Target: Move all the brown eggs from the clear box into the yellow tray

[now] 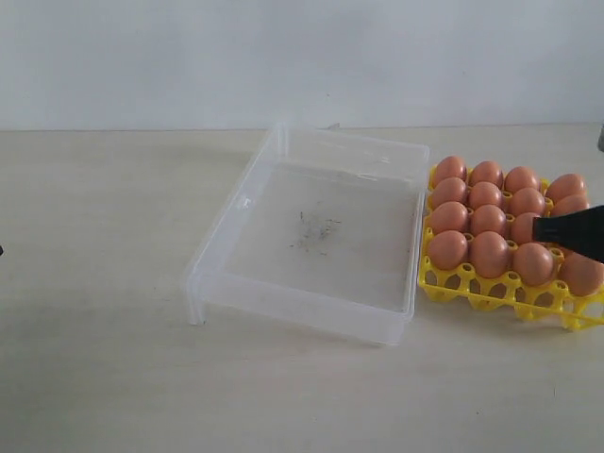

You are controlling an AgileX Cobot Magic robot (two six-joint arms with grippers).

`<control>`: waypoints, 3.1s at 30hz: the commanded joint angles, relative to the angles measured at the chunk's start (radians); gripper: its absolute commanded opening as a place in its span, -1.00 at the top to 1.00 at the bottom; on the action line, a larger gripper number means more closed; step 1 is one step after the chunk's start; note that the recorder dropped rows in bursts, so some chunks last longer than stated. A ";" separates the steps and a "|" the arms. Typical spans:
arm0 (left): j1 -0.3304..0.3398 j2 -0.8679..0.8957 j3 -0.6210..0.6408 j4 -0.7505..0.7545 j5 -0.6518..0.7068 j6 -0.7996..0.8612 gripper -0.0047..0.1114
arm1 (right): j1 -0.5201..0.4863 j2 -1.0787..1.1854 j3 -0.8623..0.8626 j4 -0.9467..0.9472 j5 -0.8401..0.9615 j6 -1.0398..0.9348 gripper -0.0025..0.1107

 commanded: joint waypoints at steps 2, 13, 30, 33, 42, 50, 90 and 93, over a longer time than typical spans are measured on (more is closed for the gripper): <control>-0.002 -0.006 0.002 0.001 -0.010 0.007 0.85 | -0.002 0.088 -0.001 -0.001 -0.054 0.002 0.96; -0.002 -0.006 0.002 0.005 -0.010 0.007 0.85 | 0.128 -0.261 0.223 -0.377 -0.367 0.591 0.96; -0.002 -0.006 0.002 0.003 -0.010 0.007 0.85 | 0.278 -1.333 0.499 -1.801 -0.376 1.627 0.96; -0.002 -0.006 0.002 0.005 -0.010 0.007 0.85 | 0.278 -1.333 0.499 -1.839 -0.376 1.669 0.96; -0.002 -0.006 0.002 0.005 -0.010 0.007 0.85 | 0.278 -1.333 0.499 -1.833 -0.384 1.664 0.96; -0.002 -0.006 0.002 0.005 -0.010 0.007 0.85 | 0.276 -1.333 0.499 -1.799 0.208 1.729 0.96; -0.002 -0.006 0.002 0.005 -0.010 0.007 0.85 | 0.179 -1.333 0.499 -1.803 0.703 1.518 0.96; -0.002 -0.006 0.002 0.005 -0.010 0.007 0.85 | 0.179 -1.333 0.499 -1.803 0.703 1.518 0.96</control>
